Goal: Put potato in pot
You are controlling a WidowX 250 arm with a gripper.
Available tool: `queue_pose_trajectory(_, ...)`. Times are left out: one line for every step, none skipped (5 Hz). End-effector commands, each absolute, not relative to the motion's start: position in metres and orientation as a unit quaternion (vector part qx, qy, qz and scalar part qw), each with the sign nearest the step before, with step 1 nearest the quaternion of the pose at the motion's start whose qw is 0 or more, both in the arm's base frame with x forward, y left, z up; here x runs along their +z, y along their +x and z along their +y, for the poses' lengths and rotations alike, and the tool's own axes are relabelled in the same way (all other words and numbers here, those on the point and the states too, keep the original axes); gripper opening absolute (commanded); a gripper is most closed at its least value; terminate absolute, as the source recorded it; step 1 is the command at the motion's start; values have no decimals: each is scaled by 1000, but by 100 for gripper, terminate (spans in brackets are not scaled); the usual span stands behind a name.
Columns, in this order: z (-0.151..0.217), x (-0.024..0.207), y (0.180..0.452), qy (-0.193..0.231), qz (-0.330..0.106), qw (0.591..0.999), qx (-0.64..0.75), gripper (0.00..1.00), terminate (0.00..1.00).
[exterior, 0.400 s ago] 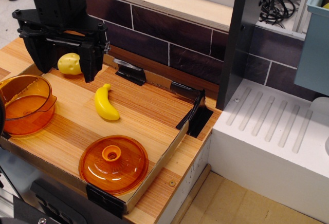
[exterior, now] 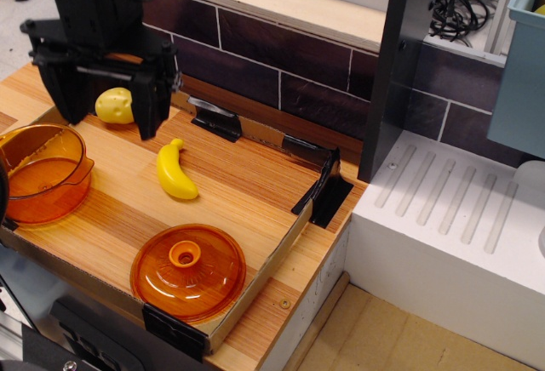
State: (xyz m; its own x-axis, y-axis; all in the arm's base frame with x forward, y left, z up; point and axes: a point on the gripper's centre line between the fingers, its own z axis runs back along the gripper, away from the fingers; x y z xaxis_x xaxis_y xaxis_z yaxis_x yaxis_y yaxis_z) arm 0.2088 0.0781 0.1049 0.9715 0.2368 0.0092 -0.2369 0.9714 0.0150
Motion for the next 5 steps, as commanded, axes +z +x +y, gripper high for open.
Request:
queue_pose_trajectory(127, 110, 248, -11, -44, 990, 133, 100, 0)
queue_pose_trajectory(146, 115, 258, -35, -48, 996, 67, 100, 0)
queue_pose_trajectory(165, 111, 265, -42, -25, 999, -25, 100, 0)
queue_pose_trajectory(182, 102, 276, -36, -22, 998, -42, 100, 0)
queue_pose_trajectory(187, 92, 282, -29, -23, 998, -44, 100, 0)
